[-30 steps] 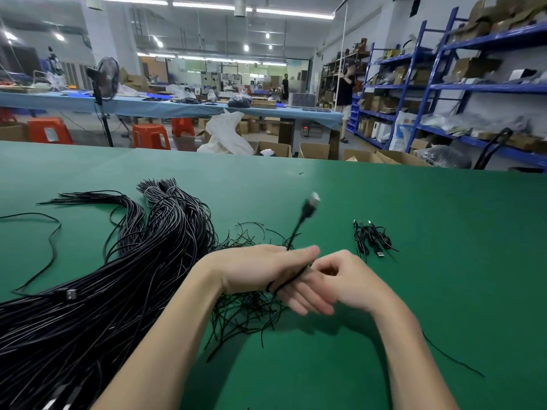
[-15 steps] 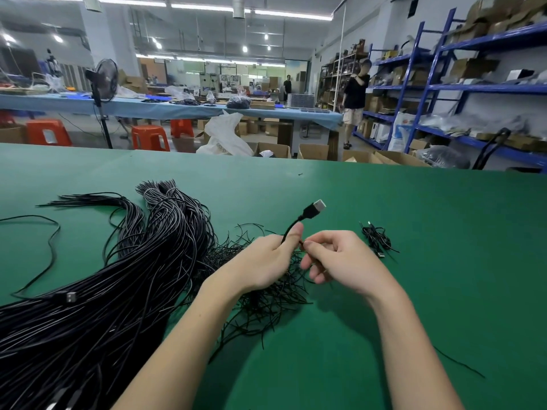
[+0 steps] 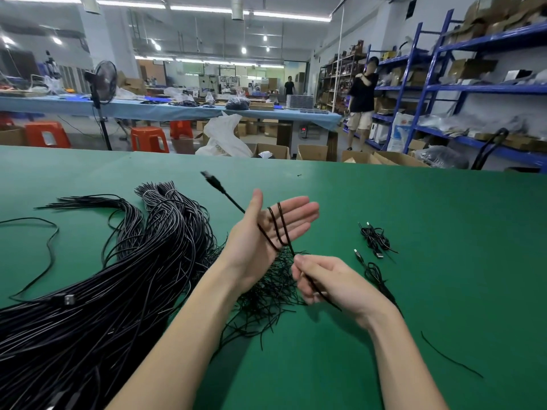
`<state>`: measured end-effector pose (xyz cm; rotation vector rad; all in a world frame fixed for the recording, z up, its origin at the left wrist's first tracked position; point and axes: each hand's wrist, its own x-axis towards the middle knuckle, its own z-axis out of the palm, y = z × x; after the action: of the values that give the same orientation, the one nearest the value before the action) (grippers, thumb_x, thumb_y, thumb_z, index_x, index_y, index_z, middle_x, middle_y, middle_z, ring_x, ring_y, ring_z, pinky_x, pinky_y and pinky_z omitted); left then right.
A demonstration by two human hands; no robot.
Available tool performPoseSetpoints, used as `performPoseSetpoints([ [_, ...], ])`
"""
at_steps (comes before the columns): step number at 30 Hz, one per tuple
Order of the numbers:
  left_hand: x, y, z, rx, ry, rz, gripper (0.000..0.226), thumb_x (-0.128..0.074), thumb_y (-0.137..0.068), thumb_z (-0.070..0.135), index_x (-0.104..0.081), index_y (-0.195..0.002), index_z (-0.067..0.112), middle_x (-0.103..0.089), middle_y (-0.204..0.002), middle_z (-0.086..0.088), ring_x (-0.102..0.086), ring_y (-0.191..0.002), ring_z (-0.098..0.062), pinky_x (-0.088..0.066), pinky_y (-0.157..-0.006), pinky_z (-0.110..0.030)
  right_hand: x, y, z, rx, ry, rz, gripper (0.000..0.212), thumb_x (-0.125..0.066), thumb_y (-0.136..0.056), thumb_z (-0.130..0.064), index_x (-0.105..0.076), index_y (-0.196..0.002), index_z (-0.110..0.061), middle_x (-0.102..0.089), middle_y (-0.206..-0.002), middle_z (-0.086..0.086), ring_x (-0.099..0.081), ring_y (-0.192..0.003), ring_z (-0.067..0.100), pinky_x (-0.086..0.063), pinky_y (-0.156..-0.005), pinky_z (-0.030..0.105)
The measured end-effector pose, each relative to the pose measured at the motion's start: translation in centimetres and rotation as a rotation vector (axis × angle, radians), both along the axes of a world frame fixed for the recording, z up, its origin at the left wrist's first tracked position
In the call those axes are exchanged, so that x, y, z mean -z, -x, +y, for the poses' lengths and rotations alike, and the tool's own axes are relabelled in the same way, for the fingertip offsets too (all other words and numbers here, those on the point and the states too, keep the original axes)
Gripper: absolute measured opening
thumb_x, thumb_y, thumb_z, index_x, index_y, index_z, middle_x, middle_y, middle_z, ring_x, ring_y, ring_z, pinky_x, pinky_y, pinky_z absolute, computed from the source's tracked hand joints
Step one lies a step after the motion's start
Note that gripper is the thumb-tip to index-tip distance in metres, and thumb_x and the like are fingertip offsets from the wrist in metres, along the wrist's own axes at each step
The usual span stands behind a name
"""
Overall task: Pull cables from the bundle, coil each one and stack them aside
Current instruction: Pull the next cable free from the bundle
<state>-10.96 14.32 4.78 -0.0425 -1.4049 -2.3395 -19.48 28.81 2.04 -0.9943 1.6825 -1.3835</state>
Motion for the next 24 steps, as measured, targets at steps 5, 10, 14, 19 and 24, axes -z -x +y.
performPoseSetpoints([
  [5,-0.8,-1.5,-0.3,0.171,0.257,-0.154,0.084,-0.012,-0.103,0.057,-0.08,-0.101,0.007,-0.075,-0.106,-0.019,-0.074,-0.098,-0.026,-0.059,-0.079,-0.026,0.6,0.7,0.7,0.13,-0.04,0.046,0.032,-0.069,-0.086,-0.048,-0.07,-0.072,-0.02,-0.047,-0.058,-0.009,-0.035,-0.05,0.005,-0.03,-0.047,0.014],
  [10,-0.9,-2.2,0.0,0.309,0.725,-0.439,0.088,-0.015,-0.103,0.062,-0.073,-0.107,-0.004,-0.075,-0.106,-0.02,-0.072,-0.102,-0.033,-0.058,-0.084,-0.028,-1.2,1.5,1.1,0.15,-0.149,0.393,0.02,-0.066,-0.095,-0.024,-0.078,-0.079,-0.021,-0.067,-0.064,-0.01,-0.048,-0.058,0.001,-0.039,-0.06,0.02],
  [14,-0.6,-1.9,0.7,0.319,0.765,-0.602,0.088,-0.014,-0.103,0.061,-0.067,-0.117,-0.009,-0.073,-0.113,-0.021,-0.068,-0.111,-0.034,-0.055,-0.097,-0.032,-2.7,1.2,0.5,0.196,-0.248,0.613,0.029,-0.065,-0.094,-0.035,-0.07,-0.067,-0.025,-0.058,-0.053,-0.009,-0.045,-0.05,0.0,-0.035,-0.05,0.013],
  [19,0.3,-1.7,0.0,0.206,0.832,-0.726,0.082,-0.018,-0.102,0.065,-0.068,-0.124,0.003,-0.075,-0.116,-0.007,-0.072,-0.105,-0.015,-0.05,-0.101,-0.025,-3.7,0.6,-0.2,0.33,-0.324,0.703,0.024,-0.061,-0.094,-0.036,-0.073,-0.075,-0.027,-0.067,-0.065,-0.009,-0.054,-0.055,0.002,-0.038,-0.05,0.018],
  [24,1.2,-0.6,-0.3,-0.04,0.596,-0.525,0.07,-0.023,-0.104,0.062,-0.074,-0.101,0.014,-0.078,-0.099,0.001,-0.073,-0.096,-0.009,-0.053,-0.091,-0.02,-3.8,-0.2,-0.7,0.293,-0.112,0.166,0.015,-0.054,-0.101,-0.013,-0.068,-0.107,-0.011,-0.075,-0.069,-0.001,-0.068,-0.059,0.009,-0.055,-0.056,0.023],
])
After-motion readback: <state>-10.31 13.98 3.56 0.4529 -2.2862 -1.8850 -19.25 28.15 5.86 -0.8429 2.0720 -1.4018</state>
